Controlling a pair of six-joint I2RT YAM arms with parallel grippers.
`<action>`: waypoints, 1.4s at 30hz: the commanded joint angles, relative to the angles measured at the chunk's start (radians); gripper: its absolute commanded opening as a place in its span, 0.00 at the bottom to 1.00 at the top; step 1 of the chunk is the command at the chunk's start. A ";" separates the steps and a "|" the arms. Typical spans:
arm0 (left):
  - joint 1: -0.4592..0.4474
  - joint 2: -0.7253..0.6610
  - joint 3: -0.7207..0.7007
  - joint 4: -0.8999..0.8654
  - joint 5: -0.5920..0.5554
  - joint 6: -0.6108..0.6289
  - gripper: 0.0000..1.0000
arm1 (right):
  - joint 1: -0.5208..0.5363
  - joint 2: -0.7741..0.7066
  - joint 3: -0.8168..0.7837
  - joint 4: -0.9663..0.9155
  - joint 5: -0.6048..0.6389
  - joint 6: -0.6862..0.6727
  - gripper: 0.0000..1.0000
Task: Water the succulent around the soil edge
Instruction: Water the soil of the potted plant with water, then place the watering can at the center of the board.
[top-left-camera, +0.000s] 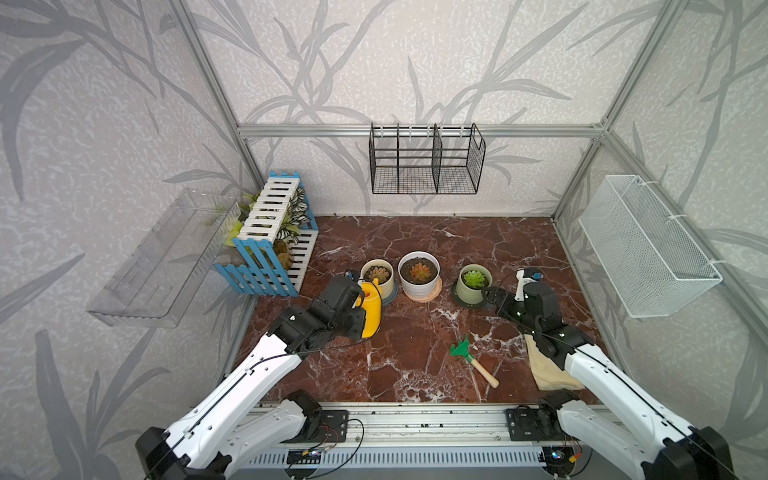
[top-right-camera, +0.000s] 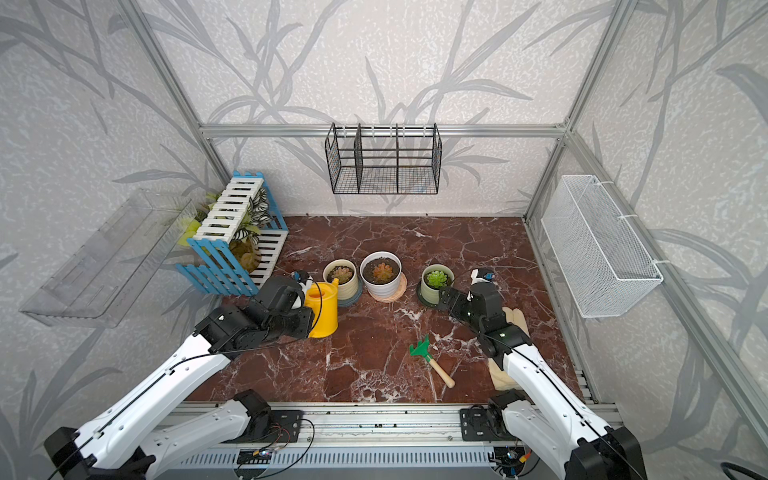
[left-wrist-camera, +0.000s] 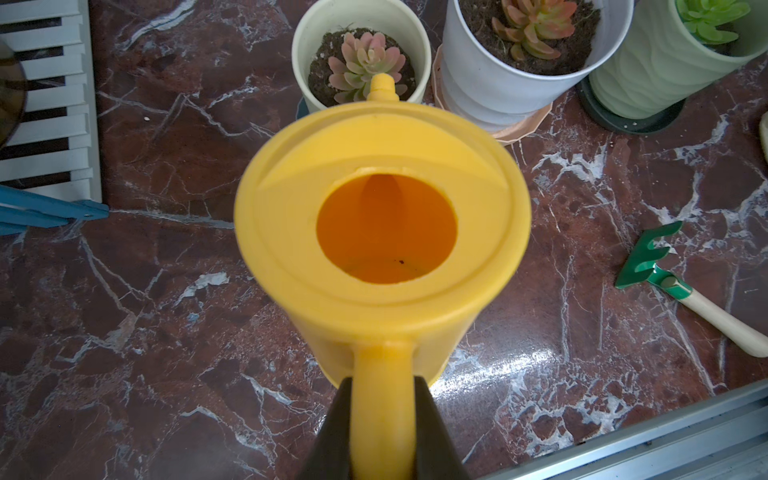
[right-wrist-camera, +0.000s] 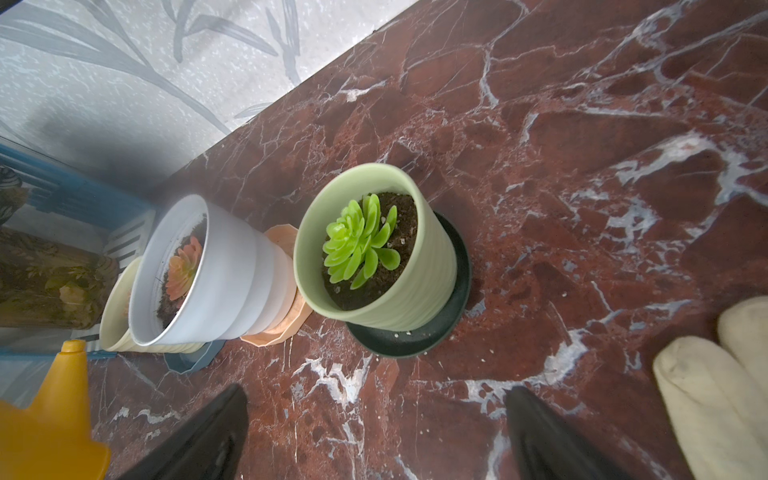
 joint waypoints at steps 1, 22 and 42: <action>0.006 -0.012 0.044 -0.021 -0.079 -0.012 0.00 | -0.003 -0.001 0.023 0.013 -0.004 -0.002 0.98; -0.021 -0.034 0.001 0.092 0.113 -0.022 0.00 | -0.003 -0.009 0.024 0.011 -0.006 -0.007 0.98; -0.433 -0.005 -0.365 0.543 -0.204 -0.328 0.00 | 0.131 -0.089 0.019 -0.003 -0.028 -0.123 0.97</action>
